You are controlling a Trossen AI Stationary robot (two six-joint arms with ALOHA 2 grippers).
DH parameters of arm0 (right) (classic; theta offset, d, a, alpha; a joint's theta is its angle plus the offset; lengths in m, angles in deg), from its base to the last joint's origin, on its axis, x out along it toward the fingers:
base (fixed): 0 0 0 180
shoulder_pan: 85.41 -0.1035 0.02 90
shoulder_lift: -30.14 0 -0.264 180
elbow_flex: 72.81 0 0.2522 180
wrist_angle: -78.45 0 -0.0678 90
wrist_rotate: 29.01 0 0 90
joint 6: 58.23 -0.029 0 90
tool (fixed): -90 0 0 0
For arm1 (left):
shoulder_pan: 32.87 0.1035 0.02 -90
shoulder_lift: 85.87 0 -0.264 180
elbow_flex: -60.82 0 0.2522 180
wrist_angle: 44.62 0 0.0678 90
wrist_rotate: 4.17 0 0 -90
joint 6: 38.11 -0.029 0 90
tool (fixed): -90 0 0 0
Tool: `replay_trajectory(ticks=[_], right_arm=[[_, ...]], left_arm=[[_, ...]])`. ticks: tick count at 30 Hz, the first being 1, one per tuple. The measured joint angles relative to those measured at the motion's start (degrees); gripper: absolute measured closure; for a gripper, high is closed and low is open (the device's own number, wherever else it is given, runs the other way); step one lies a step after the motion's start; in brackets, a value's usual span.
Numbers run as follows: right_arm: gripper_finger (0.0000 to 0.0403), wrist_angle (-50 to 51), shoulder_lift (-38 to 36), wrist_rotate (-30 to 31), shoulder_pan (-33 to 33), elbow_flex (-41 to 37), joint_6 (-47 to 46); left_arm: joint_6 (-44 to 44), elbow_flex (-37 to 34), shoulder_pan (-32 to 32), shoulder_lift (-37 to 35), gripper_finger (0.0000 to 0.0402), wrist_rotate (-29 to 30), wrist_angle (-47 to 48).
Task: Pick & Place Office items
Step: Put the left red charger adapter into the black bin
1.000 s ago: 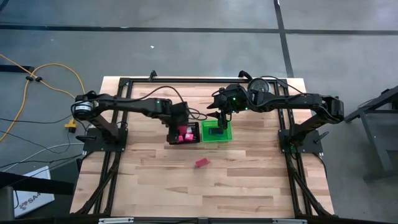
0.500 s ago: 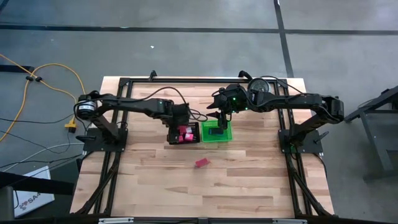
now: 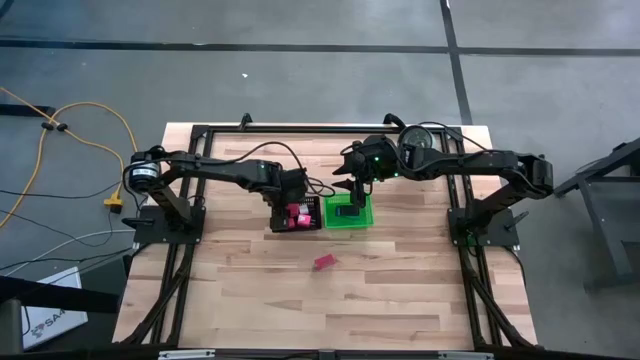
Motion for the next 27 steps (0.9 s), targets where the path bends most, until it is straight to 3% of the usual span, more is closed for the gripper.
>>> replay_trajectory(ticks=[20,27], right_arm=[[0.0257,0.0,0.0,0.0,0.0,0.0,0.0],[0.0257,0.0,0.0,0.0,0.0,0.0,0.0]], left_arm=[[-1.1,0.0,0.0,0.0,0.0179,-1.4,0.6],[-1.1,0.0,0.0,0.0,0.0149,-1.5,0.6]])
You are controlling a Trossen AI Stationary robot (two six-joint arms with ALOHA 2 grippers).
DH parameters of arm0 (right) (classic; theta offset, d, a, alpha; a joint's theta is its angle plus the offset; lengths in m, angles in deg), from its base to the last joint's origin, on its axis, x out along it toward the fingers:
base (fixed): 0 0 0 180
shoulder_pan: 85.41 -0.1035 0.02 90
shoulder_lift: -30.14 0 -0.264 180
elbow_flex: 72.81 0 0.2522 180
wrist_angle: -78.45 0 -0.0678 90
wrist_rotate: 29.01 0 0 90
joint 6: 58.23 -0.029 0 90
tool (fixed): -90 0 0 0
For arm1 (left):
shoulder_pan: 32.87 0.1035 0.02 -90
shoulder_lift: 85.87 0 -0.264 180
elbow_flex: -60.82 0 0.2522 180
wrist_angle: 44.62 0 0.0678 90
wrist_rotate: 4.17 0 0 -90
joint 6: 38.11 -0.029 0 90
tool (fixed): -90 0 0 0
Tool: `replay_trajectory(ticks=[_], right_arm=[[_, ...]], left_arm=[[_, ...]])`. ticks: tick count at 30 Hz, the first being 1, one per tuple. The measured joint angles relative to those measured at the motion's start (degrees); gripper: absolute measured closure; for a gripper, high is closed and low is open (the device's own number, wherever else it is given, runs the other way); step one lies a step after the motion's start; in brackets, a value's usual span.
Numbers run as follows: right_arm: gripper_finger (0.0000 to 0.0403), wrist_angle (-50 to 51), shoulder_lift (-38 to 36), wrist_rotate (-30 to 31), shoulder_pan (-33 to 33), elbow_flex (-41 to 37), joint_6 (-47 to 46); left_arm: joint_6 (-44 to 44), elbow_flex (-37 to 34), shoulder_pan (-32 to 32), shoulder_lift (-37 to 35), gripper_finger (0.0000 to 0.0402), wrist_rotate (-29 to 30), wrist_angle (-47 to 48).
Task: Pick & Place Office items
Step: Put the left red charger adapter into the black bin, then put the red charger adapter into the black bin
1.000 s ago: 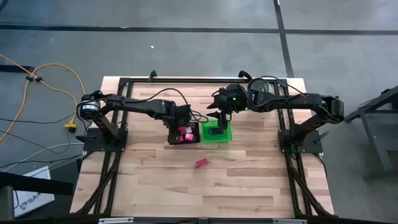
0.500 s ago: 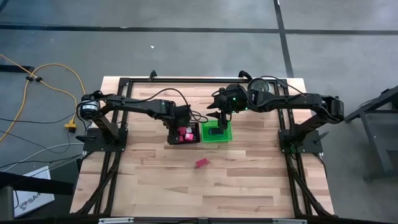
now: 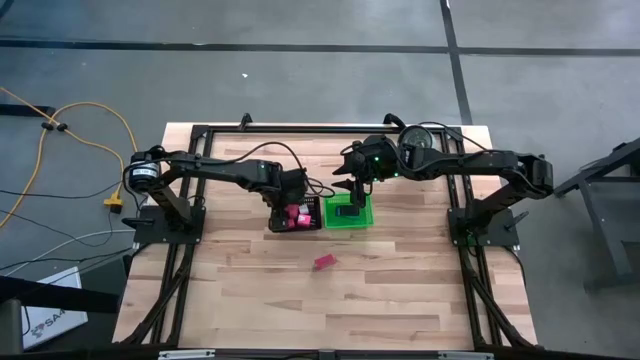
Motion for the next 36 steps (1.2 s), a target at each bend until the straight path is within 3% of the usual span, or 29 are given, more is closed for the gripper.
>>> replay_trajectory(ticks=[22,36], right_arm=[[0.0257,0.0,0.0,0.0,0.0,0.0,0.0],[0.0257,0.0,0.0,0.0,0.0,0.0,0.0]], left_arm=[[0.9,0.0,0.0,-0.9,0.014,-2.2,0.0],[-0.7,0.2,1.2,-6.9,0.014,-0.7,0.6]])
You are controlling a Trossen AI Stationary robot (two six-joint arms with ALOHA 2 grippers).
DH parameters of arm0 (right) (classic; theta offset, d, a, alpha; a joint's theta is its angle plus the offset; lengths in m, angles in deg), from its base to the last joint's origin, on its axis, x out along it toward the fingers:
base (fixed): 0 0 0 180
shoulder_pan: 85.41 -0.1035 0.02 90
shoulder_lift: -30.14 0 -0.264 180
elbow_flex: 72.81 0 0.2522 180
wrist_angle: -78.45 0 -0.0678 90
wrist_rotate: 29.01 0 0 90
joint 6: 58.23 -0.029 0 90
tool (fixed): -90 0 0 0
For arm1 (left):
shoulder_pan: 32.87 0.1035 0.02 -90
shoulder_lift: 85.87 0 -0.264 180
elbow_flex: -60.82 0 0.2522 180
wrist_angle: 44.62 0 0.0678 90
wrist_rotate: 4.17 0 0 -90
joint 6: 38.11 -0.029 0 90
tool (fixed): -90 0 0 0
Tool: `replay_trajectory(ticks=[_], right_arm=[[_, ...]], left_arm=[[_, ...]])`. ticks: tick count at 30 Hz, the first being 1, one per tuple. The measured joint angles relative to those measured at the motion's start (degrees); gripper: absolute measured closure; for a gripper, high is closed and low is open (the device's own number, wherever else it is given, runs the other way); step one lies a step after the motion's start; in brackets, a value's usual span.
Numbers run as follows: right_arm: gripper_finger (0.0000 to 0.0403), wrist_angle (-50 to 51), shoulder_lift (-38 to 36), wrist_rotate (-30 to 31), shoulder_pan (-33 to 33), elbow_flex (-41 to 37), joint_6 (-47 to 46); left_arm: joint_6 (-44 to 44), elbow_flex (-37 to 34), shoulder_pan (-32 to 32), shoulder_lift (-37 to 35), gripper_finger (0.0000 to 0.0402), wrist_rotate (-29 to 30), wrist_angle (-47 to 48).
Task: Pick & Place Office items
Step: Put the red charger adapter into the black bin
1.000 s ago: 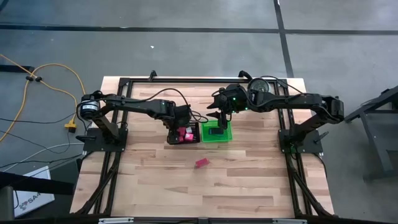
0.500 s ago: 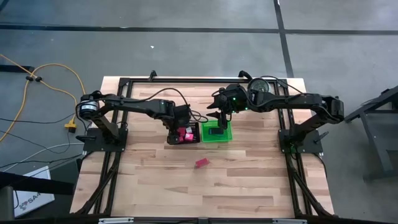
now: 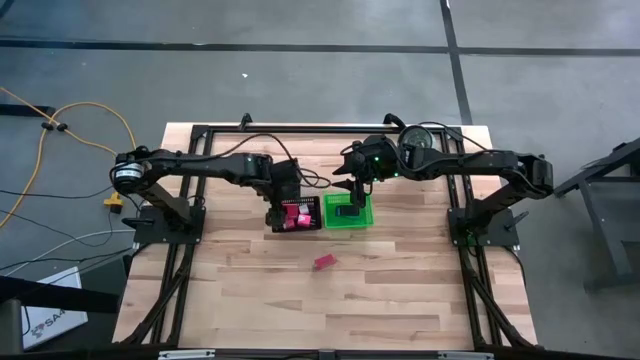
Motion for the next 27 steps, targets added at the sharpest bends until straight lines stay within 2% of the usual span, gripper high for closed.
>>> replay_trajectory(ticks=[19,27], right_arm=[[0.0257,0.0,0.0,0.0,0.0,0.0,0.0],[0.0257,0.0,0.0,0.0,0.0,0.0,0.0]], left_arm=[[2.7,-0.7,2.9,-11.1,0.014,-0.1,6.7],[7.8,-10.5,5.8,-23.5,0.014,-3.2,3.9]])
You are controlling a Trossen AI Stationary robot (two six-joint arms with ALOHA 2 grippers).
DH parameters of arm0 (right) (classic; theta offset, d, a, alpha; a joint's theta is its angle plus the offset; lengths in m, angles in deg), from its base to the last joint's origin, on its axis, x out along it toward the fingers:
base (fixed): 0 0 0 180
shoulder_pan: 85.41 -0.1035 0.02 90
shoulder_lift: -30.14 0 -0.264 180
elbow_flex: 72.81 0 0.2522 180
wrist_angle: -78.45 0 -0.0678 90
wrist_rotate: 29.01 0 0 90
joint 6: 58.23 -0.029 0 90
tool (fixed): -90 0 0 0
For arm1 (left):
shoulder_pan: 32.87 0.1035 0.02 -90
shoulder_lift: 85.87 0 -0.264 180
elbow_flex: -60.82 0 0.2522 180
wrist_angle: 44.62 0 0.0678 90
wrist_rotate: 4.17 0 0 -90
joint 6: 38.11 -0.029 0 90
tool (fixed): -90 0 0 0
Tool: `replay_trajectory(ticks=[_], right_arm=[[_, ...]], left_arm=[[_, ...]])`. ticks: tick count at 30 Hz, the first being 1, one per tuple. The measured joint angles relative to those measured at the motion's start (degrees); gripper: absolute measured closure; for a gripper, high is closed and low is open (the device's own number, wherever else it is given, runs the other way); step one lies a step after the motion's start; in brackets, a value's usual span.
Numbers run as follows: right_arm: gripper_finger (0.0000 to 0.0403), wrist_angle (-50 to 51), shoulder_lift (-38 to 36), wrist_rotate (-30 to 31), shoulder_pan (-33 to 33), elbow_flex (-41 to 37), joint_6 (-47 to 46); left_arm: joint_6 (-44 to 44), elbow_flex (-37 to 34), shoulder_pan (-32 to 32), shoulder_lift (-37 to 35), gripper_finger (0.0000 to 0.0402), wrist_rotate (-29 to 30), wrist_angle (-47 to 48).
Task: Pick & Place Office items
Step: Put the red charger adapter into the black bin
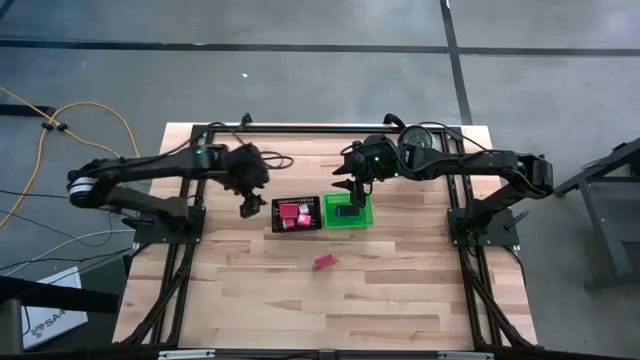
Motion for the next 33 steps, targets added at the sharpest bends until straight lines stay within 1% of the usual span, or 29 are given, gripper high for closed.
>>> replay_trajectory(ticks=[7,10,13,20,25,33], right_arm=[[0.0257,0.0,0.0,0.0,0.0,0.0,0.0],[0.0257,0.0,0.0,0.0,0.0,0.0,0.0],[0.0257,0.0,0.0,0.0,0.0,0.0,0.0],[0.0257,0.0,0.0,0.0,0.0,0.0,0.0],[0.0257,0.0,0.0,0.0,0.0,0.0,0.0],[0.0257,0.0,0.0,0.0,0.0,0.0,0.0]], left_arm=[[3.3,-7.0,0.2,-11.6,0.014,1.1,-4.2],[4.1,-9.4,0.2,-14.8,0.014,1.7,-5.0],[4.4,-10.5,0.2,-16.4,0.014,1.7,-4.9],[6.0,-10.7,1.0,-17.2,0.014,1.6,-5.0],[6.1,-10.9,2.1,-20.9,0.014,1.0,-4.3],[9.7,-15.5,2.1,-28.1,0.014,1.7,-4.7]])
